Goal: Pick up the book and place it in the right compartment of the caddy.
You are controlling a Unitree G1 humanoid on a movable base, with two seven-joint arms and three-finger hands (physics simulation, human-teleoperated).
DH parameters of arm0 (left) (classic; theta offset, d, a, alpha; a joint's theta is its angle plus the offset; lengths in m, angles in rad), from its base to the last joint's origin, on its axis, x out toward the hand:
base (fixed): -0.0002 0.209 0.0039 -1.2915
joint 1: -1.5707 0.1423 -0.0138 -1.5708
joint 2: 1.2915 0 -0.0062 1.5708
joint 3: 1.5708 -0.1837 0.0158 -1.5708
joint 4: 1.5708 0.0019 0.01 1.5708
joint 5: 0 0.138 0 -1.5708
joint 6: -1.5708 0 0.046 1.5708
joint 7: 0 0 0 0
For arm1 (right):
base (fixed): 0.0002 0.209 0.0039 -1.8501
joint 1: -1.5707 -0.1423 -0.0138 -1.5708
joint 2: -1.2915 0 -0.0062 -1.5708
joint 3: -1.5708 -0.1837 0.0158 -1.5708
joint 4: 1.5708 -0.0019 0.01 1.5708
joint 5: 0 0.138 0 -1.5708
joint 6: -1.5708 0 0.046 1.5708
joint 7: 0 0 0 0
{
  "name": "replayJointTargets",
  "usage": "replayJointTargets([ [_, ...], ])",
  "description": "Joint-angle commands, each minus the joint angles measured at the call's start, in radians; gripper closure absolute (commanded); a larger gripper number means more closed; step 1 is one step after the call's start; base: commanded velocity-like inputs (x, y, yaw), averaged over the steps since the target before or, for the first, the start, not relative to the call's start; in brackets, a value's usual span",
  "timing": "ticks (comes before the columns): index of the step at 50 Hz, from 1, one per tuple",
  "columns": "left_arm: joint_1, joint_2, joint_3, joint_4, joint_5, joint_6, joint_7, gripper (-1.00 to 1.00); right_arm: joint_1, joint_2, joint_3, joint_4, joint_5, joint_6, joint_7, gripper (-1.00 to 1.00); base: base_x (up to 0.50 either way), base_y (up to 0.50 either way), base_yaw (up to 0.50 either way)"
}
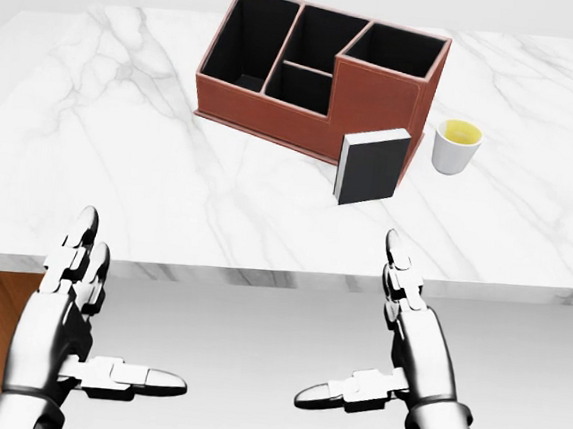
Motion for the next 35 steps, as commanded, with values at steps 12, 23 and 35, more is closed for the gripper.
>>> replayJointTargets([
  [12,-0.029,0.016,0.006,-0.122,0.048,0.031,-0.054,-1.0,-0.052,-0.051,-0.042,-0.178,-0.038,0.121,0.123,-1.0,0.0,0.0,0.0],
  [23,-0.09,0.033,0.035,-0.256,0.059,0.031,-0.093,-1.0,-0.104,-0.12,-0.075,-0.33,-0.21,0.121,0.28,-1.0,0.0,0.0,0.0],
  [35,-0.158,0.053,0.06,-0.324,0.057,0.031,-0.105,-1.0,-0.204,-0.182,-0.12,-0.41,-0.378,0.121,0.475,-1.0,0.0,0.0,0.0],
])
